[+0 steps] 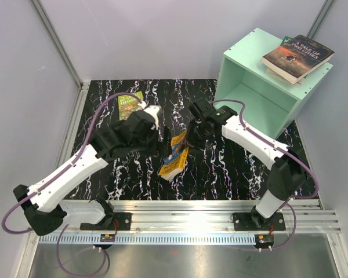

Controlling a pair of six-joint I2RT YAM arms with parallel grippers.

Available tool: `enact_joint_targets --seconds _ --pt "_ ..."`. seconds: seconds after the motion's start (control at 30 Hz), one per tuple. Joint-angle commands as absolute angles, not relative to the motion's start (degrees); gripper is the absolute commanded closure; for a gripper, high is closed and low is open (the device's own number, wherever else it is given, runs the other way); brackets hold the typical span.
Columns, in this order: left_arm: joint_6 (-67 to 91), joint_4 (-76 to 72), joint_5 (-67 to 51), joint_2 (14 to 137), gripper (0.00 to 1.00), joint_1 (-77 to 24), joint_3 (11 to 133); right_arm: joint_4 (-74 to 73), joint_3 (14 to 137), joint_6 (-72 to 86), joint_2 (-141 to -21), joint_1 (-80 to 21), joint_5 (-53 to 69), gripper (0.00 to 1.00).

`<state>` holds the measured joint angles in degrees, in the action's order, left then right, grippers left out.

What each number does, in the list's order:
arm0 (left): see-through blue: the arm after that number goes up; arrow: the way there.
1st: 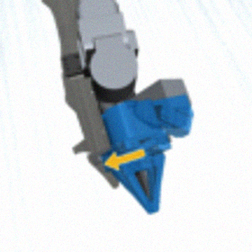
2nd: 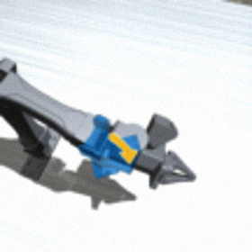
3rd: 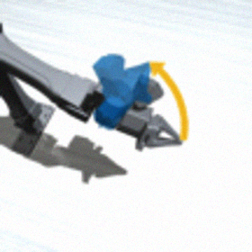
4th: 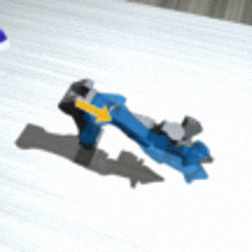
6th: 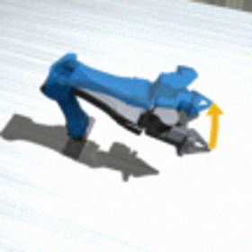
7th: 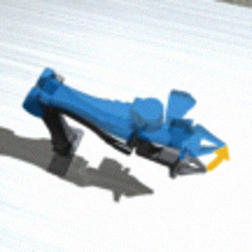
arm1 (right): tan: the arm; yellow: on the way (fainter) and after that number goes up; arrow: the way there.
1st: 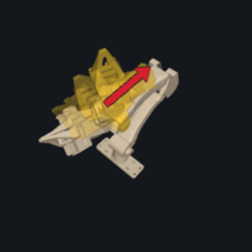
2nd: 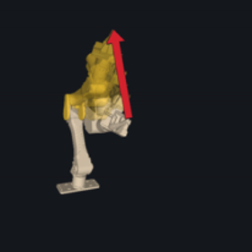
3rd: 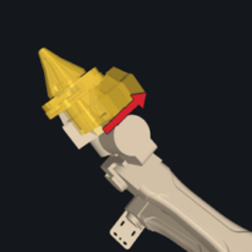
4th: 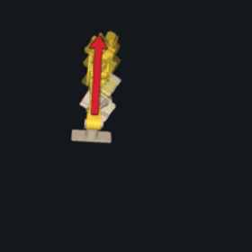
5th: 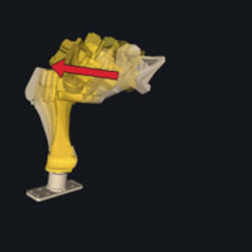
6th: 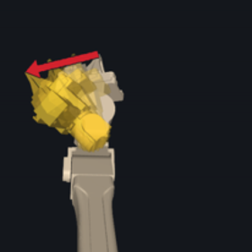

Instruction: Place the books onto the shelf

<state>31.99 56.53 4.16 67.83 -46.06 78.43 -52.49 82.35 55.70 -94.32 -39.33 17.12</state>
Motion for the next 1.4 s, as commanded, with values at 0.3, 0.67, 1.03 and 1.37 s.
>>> enact_joint_targets --seconds 0.3,0.67,1.03,1.37 --pt "27.51 49.66 21.36 72.15 0.04 -64.94 79.80 -54.67 90.09 57.66 -94.22 -39.64 23.29 1.00" --pt "25.66 54.92 34.53 83.05 0.08 -73.65 85.25 -55.98 92.81 58.62 -93.34 -39.73 24.43 1.00" --pt "28.66 63.20 44.56 86.14 0.64 -73.83 83.68 -58.00 92.55 58.80 -91.85 -39.73 24.43 1.00" --pt "25.41 51.26 36.40 76.84 1.00 -73.48 79.28 -63.70 100.85 56.26 -89.65 -39.29 17.86 0.98"
